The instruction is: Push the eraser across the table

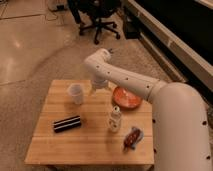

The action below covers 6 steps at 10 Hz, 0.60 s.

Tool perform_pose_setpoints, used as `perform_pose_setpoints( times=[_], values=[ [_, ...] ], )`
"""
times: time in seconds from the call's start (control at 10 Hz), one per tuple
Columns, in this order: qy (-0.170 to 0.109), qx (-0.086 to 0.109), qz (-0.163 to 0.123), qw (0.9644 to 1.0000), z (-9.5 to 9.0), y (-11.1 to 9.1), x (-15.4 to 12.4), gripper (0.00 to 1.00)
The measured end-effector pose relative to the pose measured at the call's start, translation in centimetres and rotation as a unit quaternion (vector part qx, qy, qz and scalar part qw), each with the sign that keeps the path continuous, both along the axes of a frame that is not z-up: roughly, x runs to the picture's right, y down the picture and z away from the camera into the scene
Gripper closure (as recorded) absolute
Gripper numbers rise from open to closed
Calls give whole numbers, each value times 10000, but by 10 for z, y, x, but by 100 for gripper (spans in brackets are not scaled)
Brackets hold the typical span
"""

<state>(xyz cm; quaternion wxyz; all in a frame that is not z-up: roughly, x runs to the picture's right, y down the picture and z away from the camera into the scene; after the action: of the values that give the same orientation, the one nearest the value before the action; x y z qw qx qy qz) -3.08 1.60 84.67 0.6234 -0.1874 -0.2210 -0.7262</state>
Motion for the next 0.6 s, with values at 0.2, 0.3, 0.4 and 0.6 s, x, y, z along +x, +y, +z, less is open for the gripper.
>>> perform_pose_setpoints(
  times=[0.2, 0.3, 0.4, 0.6],
  values=[
    [0, 0, 0, 10000, 0, 0, 0, 20],
    [0, 0, 0, 10000, 0, 0, 0, 20],
    [0, 0, 0, 10000, 0, 0, 0, 20],
    [-12, 12, -34, 10000, 0, 0, -1, 20]
  ],
)
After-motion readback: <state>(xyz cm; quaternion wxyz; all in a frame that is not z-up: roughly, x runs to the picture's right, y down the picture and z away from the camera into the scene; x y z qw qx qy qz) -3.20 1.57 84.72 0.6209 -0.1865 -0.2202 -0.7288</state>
